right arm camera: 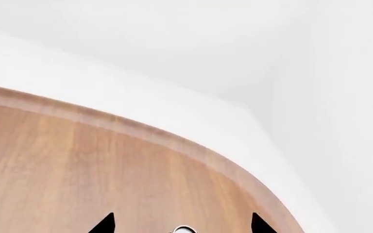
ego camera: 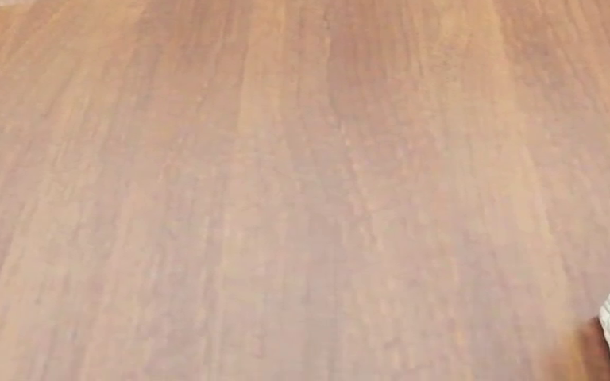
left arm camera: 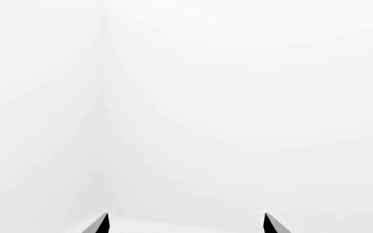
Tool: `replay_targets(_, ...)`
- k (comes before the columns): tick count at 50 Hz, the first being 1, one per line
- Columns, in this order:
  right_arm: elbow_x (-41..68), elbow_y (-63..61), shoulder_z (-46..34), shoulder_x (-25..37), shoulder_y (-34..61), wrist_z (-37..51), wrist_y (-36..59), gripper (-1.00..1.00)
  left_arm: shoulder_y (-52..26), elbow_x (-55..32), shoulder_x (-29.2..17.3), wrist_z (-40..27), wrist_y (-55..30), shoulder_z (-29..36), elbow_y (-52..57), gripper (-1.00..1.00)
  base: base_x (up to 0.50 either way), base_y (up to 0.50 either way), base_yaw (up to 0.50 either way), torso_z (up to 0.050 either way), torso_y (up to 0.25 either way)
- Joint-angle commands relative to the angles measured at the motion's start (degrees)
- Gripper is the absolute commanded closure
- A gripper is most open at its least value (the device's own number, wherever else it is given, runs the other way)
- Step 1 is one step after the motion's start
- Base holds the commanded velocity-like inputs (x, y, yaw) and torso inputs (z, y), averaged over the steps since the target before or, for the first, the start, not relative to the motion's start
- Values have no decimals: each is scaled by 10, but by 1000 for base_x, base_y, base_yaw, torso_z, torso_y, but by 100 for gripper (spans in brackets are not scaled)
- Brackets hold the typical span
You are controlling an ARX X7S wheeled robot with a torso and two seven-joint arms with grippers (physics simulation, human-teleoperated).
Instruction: Pick the milk and place it in the basket.
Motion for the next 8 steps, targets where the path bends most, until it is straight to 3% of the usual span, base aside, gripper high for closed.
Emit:
replay_targets(1, -22, -17, -44, -39, 80, -7, 13, -100, 1, 1, -2, -1, 2, 2, -1, -100, 0, 0, 0, 0, 0)
replay_targets(8, -13, -42, -35, -57, 90, 1, 17, -100, 2, 2, -2, -1, 5, 3, -2, -100, 0, 0, 0, 0, 0)
